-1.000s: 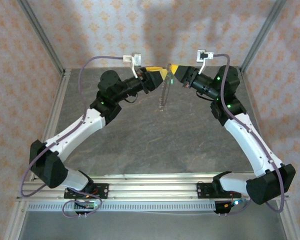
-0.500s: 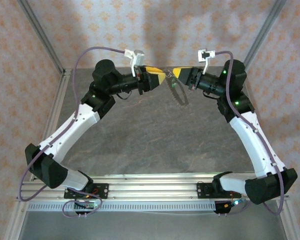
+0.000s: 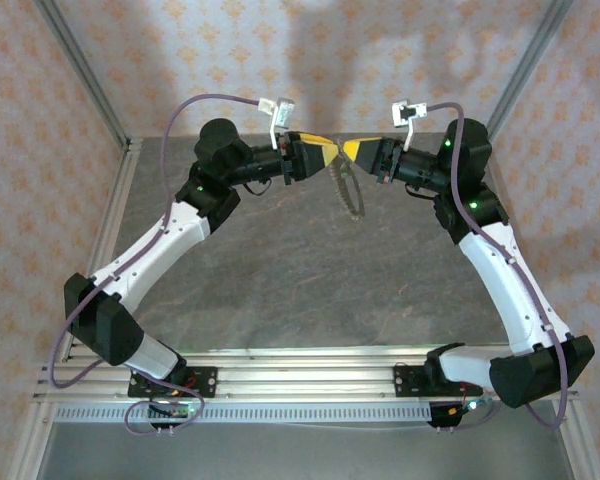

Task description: Put the keys on the keyring

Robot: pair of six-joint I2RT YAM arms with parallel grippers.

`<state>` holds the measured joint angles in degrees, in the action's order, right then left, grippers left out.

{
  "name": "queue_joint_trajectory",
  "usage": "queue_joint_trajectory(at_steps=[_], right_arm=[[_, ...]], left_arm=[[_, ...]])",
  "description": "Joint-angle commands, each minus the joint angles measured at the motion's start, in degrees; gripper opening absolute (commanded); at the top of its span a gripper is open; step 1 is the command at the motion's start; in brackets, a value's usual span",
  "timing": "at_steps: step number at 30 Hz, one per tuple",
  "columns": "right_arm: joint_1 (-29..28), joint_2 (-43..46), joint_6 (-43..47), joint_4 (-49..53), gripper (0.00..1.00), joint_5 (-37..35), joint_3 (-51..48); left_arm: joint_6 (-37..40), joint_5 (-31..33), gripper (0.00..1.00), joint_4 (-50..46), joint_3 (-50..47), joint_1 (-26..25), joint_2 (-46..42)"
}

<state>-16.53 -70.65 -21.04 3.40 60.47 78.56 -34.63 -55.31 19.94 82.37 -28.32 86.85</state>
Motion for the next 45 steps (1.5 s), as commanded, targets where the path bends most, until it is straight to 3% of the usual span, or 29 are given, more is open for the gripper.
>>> queue_joint_trajectory(at_steps=[1, 10, 17, 31, 36, 41, 43, 45], right_arm=[[0.28, 0.78, -1.93, -6.38, 0.00, 0.86, -0.66], [0.28, 1.38, -7.64, -14.07, 0.00, -1.59, -4.93], [0.36, 1.49, -10.13, -17.41, 0.00, -3.20, -7.06], [0.21, 1.22, -11.39, -18.87, 0.00, -3.39, -7.81], [0.17, 1.36, -11.48, -18.87, 0.00, -3.41, -8.05], [0.46, 1.77, -9.53, -14.85, 0.00, -5.80, -7.02], [1.86, 2.56, -8.14, -12.05, 0.22, -8.05, -7.04], [3.67, 5.76, -8.10, -11.81, 0.32, -8.44, -7.99]], left_arm=[[-3.31, -0.97, 0.41, 5.28, -0.46, -1.01, 1.02], [-4.75, 2.75, 0.40, 7.61, -2.03, -1.39, 0.65], [-7.12, 2.91, 0.20, 10.87, -3.09, -1.48, 0.97], [-3.00, 3.32, 0.19, 6.08, -0.59, -3.36, 2.07], [-2.63, 3.62, 0.00, 5.96, -0.19, -3.61, 2.39], [-2.13, 4.49, 0.00, 5.98, -0.63, -3.60, 1.93], [-1.68, 3.97, 0.00, 5.96, -0.56, -3.45, 1.68], [-1.13, 3.31, 0.00, 5.57, -0.25, -3.28, 1.33]])
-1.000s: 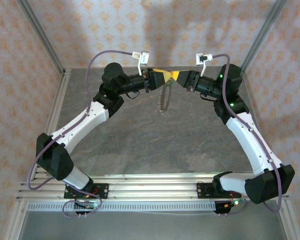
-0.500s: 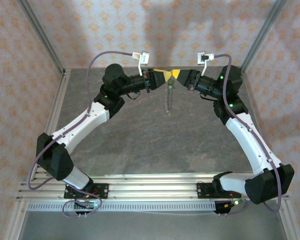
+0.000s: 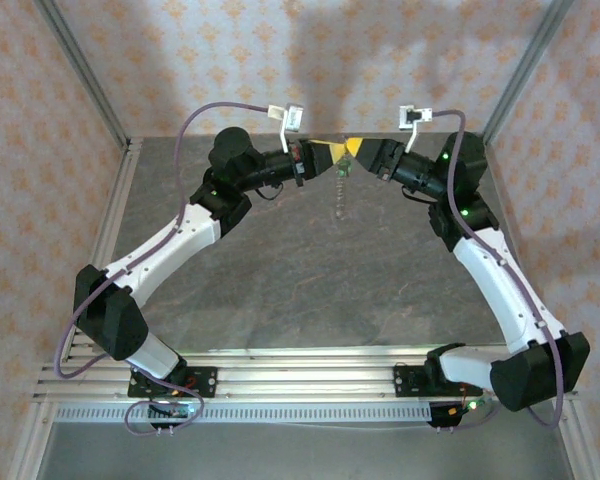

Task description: Put the keys on the keyring

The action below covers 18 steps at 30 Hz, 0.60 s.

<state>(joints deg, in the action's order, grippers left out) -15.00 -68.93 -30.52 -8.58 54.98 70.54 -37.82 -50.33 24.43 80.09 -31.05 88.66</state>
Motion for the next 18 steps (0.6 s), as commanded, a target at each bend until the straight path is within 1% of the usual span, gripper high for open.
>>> queue_joint_trajectory(at_steps=[1, 4, 8, 11, 13, 18], right_arm=[[2.87, 4.99, 1.97, 1.08, 0.35, -2.78, -0.22], [3.50, 7.05, 4.35, 4.34, 0.40, -2.60, -1.11], [3.54, 8.58, 6.35, 6.03, 0.46, -1.38, -3.48], [3.56, 9.57, 8.58, 7.29, 0.50, 0.54, -5.12], [3.56, 10.19, 9.89, 7.90, 0.55, 1.51, -6.13], [3.56, 10.74, 11.52, 7.65, 0.55, 4.16, -7.39]], left_arm=[[2.43, -2.02, 0.00, 0.46, 2.38, -0.53, -0.60], [2.92, -3.23, 0.00, -0.31, 3.45, -0.28, -0.70], [3.78, -4.57, 0.00, -2.07, 5.36, -0.24, -0.39], [4.24, -5.79, 0.00, -3.27, 6.83, -0.12, -0.12], [4.33, -6.66, 0.00, -3.68, 7.73, -0.13, 0.16], [4.29, -8.06, 0.00, -4.39, 9.40, -0.15, 0.63]])
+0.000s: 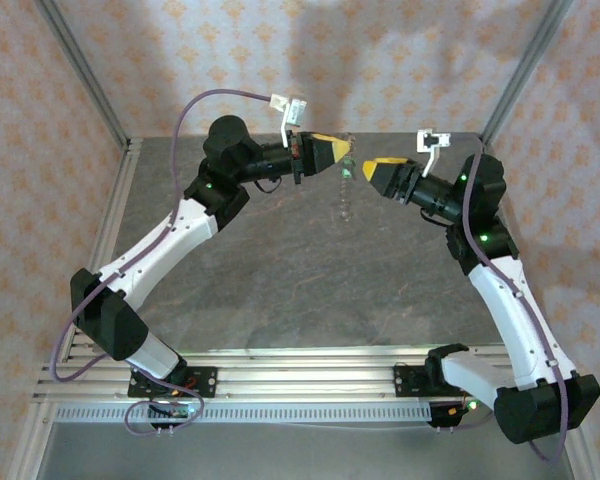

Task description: Put the keys on the keyring

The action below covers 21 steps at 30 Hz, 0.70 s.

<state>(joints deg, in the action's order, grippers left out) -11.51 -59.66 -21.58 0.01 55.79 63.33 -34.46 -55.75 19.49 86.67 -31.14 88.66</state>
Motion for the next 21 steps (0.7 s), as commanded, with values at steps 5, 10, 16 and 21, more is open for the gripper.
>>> queue_joint_trajectory(at_steps=[5, 10, 16, 21], right_arm=[[-0.76, 1.15, 2.82, -2.85, 0.55, 5.75, -0.58], [-2.87, 0.28, 4.04, -3.21, 0.55, 6.13, 0.01], [-5.15, -1.83, 5.14, -3.69, 0.50, 6.10, 1.09], [-5.79, -2.91, 4.97, -4.90, 0.32, 5.77, 1.58]], left_arm=[[0.47, -3.49, 0.00, 0.64, 3.67, -0.11, 1.06], [0.18, -3.93, 0.00, 0.83, 4.03, -0.32, 1.49], [0.05, -4.20, 0.00, 0.66, 4.29, -0.46, 1.86], [0.00, -4.41, 0.00, 0.70, 4.38, -0.58, 2.18]])
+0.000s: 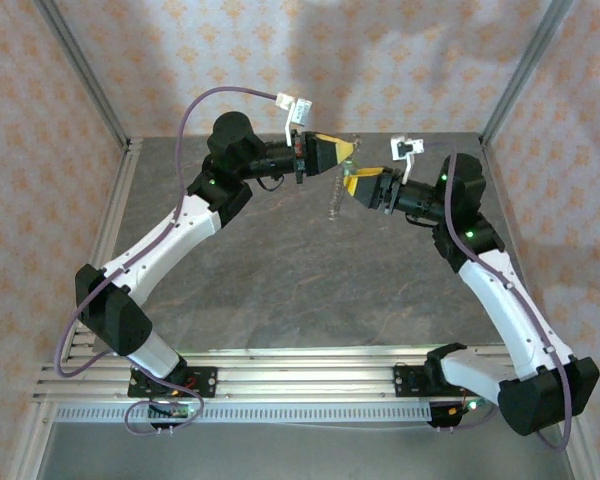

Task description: Put the keys on the keyring

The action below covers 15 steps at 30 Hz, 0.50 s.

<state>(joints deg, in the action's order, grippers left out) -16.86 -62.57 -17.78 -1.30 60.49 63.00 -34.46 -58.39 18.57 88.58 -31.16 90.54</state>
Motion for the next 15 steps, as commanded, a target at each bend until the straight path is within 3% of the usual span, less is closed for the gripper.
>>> queue_joint_trajectory(at_steps=[1, 7, 15], right_arm=[[-0.45, -0.09, 1.17, -3.66, 0.28, 0.81, 2.03], [-0.50, 0.59, 2.34, -1.97, 0.01, -0.22, 2.43], [0.69, 3.79, 7.26, 10.26, 0.00, -9.61, 3.96]], left_arm=[[0.00, -1.81, 0.00, 1.67, 2.48, -0.52, 0.36], [0.00, -1.81, 0.00, 1.87, 2.30, -0.61, 0.58], [2.88, -0.33, 0.00, -0.66, 1.26, -0.38, -0.71]])
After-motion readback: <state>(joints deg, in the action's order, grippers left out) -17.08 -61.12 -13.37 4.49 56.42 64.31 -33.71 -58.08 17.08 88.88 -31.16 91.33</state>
